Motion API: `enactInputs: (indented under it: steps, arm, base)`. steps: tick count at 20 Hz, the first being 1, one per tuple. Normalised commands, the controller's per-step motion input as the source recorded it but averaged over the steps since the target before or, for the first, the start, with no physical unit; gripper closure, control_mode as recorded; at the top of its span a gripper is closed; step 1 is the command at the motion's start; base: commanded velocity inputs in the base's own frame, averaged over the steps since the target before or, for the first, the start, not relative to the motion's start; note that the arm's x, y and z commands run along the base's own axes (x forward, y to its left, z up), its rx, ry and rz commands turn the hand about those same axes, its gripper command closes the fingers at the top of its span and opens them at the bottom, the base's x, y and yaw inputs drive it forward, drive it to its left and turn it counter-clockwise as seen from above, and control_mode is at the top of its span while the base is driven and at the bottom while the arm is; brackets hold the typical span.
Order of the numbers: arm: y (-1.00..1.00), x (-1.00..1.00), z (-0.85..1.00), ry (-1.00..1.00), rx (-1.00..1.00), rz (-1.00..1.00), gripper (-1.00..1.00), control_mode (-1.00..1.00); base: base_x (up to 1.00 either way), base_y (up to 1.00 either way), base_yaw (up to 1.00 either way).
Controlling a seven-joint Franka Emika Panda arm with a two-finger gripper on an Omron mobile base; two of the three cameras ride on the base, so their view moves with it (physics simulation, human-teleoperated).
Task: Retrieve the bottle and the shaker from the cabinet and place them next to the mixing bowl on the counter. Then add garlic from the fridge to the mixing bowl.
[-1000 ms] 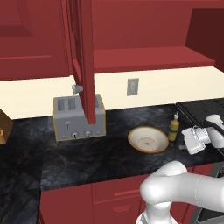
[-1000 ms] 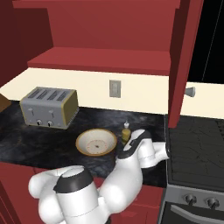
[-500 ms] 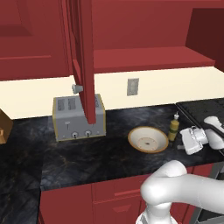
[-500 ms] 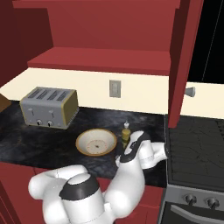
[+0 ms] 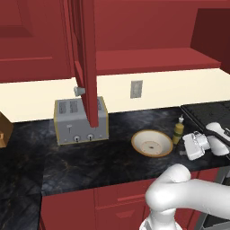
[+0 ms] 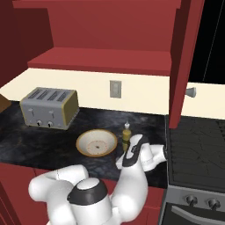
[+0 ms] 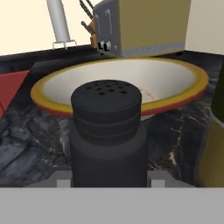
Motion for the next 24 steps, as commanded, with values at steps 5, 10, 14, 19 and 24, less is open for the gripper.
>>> enactInputs:
  steps: [5, 10, 14, 19, 24]
  arm:
    - [0.03, 0.14, -0.24, 0.00, -0.03, -0.01, 1.00, -1.00]
    - [0.03, 0.09, -0.16, 0.00, -0.02, -0.01, 1.00, -1.00]
    - [0.00, 0.00, 0.00, 0.00, 0.00, 0.00, -1.00, -1.00]
    - [0.00, 0.00, 0.00, 0.00, 0.00, 0.00, -1.00, -1.00]
    - [0.00, 0.00, 0.00, 0.00, 0.00, 0.00, -1.00, -1.00]
  base:
    - [0.00, 0.00, 0.00]
    - [0.00, 0.00, 0.00]
    - [0.00, 0.00, 0.00]
    - [0.00, 0.00, 0.00]
    - [0.00, 0.00, 0.00]
